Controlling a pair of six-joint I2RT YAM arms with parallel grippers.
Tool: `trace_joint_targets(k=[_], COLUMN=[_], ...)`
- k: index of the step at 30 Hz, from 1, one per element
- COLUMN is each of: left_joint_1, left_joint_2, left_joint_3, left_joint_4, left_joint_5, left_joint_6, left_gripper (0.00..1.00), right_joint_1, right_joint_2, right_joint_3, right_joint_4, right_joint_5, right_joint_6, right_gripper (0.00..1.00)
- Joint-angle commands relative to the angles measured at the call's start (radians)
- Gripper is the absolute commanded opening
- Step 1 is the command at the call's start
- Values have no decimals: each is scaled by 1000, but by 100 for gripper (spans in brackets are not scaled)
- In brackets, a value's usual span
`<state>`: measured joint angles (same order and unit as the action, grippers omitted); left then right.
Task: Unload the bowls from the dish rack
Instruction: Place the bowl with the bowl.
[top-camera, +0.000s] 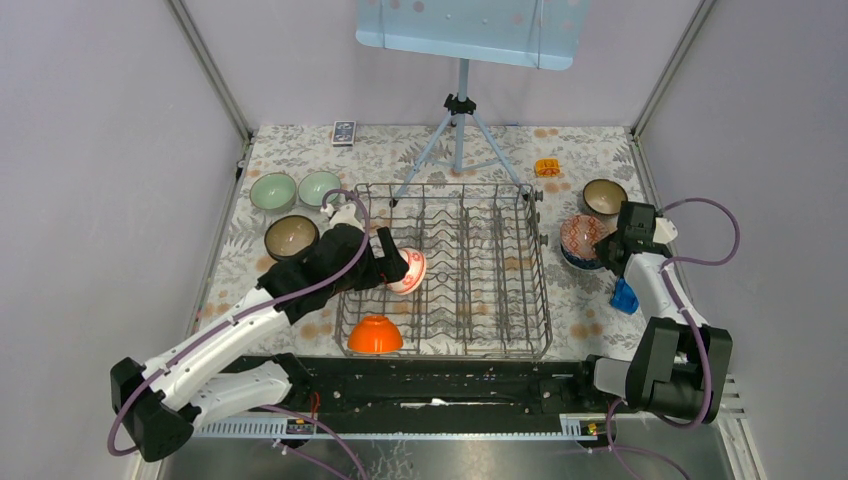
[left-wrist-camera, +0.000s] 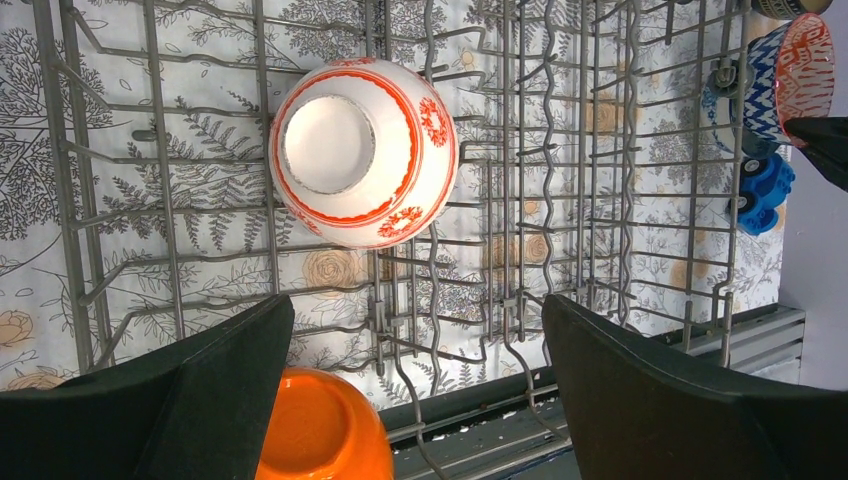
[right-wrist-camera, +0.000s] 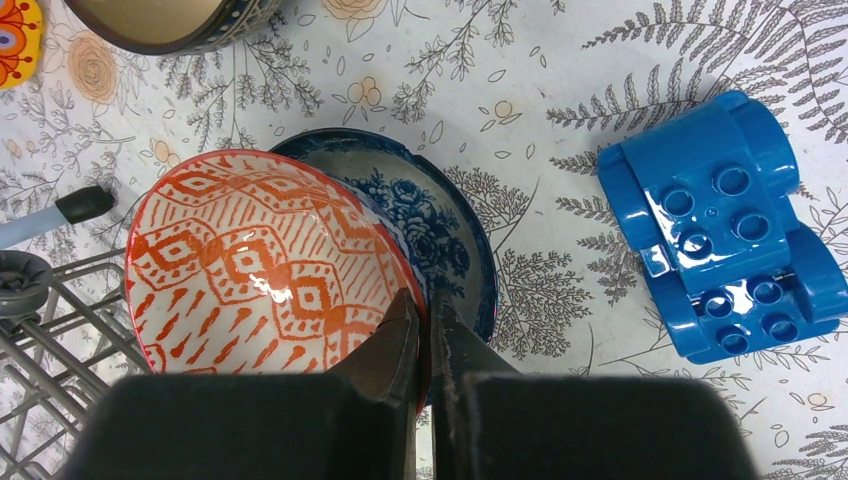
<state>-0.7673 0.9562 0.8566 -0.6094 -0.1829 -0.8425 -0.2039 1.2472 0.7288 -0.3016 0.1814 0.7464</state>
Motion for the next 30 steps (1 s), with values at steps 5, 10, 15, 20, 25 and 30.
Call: trace_joint_targets(k=[5, 10, 15, 20, 25, 30], left_joint_1=[4, 4, 4, 5, 4, 5], left_joint_2=[10, 9, 3, -5, -10, -12], left_joint_3=[-16, -18, -24, -30, -34, -37], left_joint_4=[48, 49, 48, 49, 49, 49], left_joint_5=[6, 7, 8, 9, 13, 16], left_joint_6=[-9, -9, -13, -16, -20, -19], left_gripper=[99, 99, 99, 99, 99, 99], right_joint_1=[-6, -6, -6, -6, -6, -7], right_joint_2=[6, 6, -2, -2, -2, -16], right_joint_3=[-6, -14, -29, -35, -41, -49], right_joint_4=[59, 61, 72, 78, 80, 79], right_joint_5=[20, 36, 54, 58, 53, 48], right_joint_6=[3, 0, -3, -8, -13, -23], right_gripper=[0, 0, 0, 0, 0, 6])
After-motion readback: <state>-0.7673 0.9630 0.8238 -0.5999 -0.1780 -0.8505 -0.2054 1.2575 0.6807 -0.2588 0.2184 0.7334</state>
